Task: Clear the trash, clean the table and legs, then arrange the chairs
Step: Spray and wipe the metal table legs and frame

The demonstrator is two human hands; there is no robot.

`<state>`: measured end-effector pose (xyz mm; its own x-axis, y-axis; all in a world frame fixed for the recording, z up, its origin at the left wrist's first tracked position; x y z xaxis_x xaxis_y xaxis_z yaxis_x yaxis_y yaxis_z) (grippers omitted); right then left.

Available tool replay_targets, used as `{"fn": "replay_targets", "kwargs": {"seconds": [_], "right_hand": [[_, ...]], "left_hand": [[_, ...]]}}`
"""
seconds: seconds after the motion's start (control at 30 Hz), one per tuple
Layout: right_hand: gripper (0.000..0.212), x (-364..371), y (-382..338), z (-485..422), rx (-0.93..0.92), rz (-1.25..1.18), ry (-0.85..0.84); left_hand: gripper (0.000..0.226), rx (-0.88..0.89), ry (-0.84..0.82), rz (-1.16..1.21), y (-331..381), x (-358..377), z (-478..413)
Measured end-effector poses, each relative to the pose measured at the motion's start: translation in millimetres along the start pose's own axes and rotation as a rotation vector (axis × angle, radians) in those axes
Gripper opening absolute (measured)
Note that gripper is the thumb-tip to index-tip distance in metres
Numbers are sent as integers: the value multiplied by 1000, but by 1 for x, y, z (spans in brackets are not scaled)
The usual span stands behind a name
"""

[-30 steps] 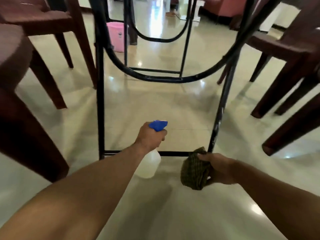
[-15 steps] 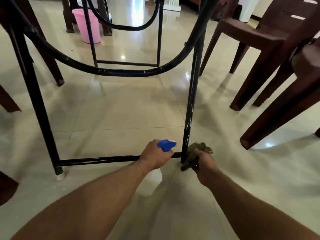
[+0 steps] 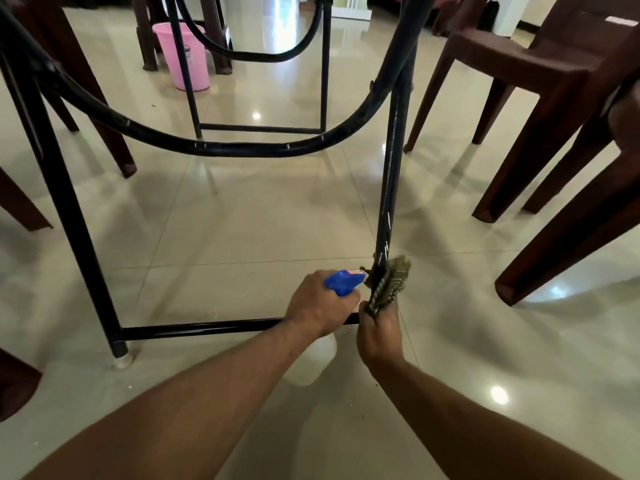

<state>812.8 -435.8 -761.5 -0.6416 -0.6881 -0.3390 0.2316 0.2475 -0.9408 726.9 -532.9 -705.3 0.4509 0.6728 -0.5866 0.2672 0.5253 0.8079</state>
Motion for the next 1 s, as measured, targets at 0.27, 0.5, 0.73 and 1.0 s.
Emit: {"fn": "replay_targets", "kwargs": {"seconds": [0.27,0.5,0.73,1.0], "right_hand": [[37,-6,-17,-8,224,-59,63],[50,16,-60,-20,56,-316,211],[35,3,-117,-31,-154,-360,234],[31,16,-99,-40,34,-176,261]], "left_hand": [[31,13,7,30,21,-22,4],[30,-31,73,251,36,-53,-4],[20,13,119,368,58,-86,-4],[25,95,161,404,80,-100,0]]}}
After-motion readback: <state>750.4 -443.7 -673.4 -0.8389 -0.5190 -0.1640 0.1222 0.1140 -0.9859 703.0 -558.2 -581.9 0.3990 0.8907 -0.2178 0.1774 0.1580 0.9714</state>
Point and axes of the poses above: each hand's wrist, its own z-axis away from the middle knuckle, its own x-axis out of the palm, y = z × x, the point moved 1 cm from there along -z, towards the middle knuckle, and after that the axes turned 6 degrees about -z, right-handed, at the moved point
